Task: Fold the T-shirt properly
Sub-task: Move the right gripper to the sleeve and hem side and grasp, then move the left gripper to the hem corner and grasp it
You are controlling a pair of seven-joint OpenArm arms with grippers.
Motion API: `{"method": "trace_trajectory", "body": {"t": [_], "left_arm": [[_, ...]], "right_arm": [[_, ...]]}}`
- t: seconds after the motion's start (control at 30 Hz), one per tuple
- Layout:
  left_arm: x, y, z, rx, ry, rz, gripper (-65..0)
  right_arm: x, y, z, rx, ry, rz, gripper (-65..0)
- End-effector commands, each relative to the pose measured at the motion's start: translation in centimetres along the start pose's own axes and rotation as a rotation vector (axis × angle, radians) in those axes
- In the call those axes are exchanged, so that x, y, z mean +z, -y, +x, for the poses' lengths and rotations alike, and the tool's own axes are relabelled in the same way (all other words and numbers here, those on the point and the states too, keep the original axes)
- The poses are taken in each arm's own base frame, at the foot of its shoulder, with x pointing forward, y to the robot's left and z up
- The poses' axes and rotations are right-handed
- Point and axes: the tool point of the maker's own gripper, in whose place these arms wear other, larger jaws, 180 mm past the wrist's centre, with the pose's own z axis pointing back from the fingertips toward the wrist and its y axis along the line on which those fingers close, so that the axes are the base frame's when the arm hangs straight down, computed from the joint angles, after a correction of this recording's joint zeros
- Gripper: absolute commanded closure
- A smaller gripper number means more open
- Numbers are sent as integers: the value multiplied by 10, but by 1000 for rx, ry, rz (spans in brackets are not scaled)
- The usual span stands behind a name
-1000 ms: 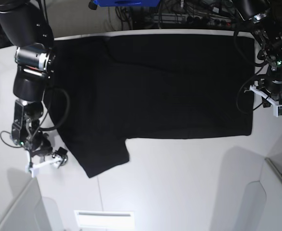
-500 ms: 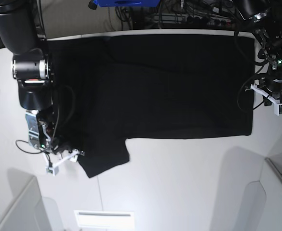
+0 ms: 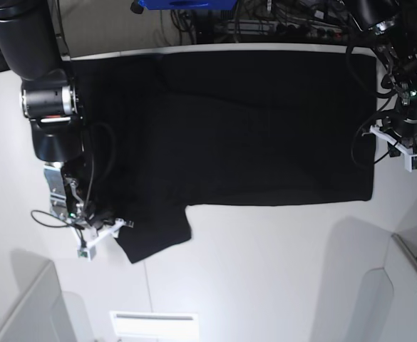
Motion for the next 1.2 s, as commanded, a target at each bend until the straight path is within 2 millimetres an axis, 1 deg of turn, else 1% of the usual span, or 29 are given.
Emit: {"method": "trace_trajectory", "body": {"t": [0.0,0.13,0.17,0.2,0.3,0.4,0.5,0.53,0.57,0.63,0.77,0.93,1.03,1.1,1.17], "left_arm": [[-1,-7,15,3,42,13,0],[-12,-9,5,35,7,7,0],[-13,-10,7,32,9,8,0],[-14,-9,12,36,19,3,-20],[-20,-10,19,58,28,4,-201],[-30,-9,30,91,40,-5,-382],[-39,-12,40,102,43,-7,-487],[-42,-11,42,114,44,-10,-510],[-45,-10,45,124,46,-15,-525],[-52,-9,50,147,44,-24,-535],[-66,-13,53,182,19,-34,-535],[-84,-7,61,241,2,-66,-535],[-91,-11,64,264,-14,-70,-535],[-98,-7,63,287,-31,-84,-535],[-104,-4,66,303,-20,-94,-535]], "right_arm": [[3,-2,11,3,4,8,-279],[3,-3,12,-3,7,10,-146],[3,-3,12,-3,7,10,-108],[3,-3,12,-3,7,10,-78],[3,-3,12,-3,7,10,0],[3,-3,12,-3,7,10,0],[3,-2,12,-5,8,8,0],[3,-2,12,-5,8,8,0],[3,-2,12,-5,8,8,0],[3,-2,12,-5,8,8,0],[3,-3,12,-8,8,10,0],[3,-3,13,-8,10,10,0],[3,-3,13,-8,10,10,0],[3,-3,12,-8,8,10,0],[3,-3,12,-8,8,10,0]]}}
